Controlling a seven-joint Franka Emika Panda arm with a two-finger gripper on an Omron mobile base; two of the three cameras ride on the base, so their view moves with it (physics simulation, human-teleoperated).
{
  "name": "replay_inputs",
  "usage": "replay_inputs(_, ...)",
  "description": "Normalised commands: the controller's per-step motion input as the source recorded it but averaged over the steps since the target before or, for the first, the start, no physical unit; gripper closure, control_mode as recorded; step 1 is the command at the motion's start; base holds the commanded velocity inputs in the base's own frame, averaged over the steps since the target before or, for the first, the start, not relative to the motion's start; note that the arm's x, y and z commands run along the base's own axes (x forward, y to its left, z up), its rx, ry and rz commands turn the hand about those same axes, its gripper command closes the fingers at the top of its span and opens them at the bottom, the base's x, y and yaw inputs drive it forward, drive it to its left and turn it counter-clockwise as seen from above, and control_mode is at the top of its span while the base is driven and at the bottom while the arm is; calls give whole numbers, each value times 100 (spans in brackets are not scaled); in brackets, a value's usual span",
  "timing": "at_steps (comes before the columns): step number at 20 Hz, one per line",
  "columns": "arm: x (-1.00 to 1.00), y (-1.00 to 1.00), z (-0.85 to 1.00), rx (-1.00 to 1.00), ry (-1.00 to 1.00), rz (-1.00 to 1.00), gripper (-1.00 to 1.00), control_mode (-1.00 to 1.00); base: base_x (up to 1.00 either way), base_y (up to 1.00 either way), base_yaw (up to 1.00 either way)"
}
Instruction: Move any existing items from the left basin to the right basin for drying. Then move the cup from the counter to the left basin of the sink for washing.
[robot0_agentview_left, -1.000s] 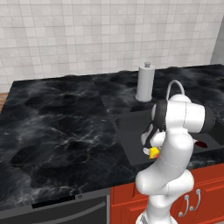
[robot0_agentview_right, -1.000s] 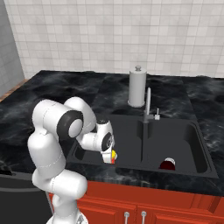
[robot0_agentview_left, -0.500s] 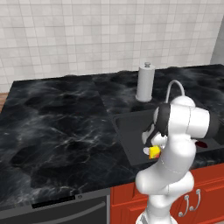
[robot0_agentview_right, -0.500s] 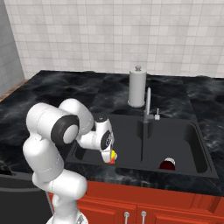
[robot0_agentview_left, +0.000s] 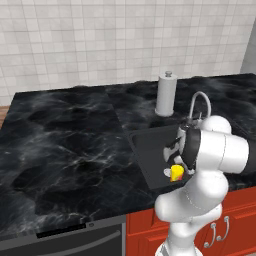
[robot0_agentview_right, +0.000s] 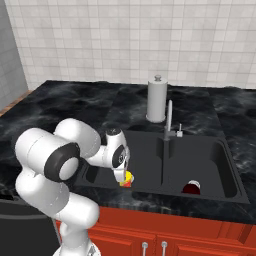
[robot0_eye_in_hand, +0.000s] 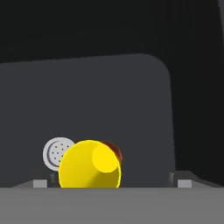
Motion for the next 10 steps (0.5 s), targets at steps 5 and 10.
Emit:
replay_inputs(5, -7, 0, 46, 0, 2, -3, -100, -100, 0, 0, 0)
replay_inputs(10, -1, 0, 54, -1, 3, -1, -100, -100, 0, 0, 0)
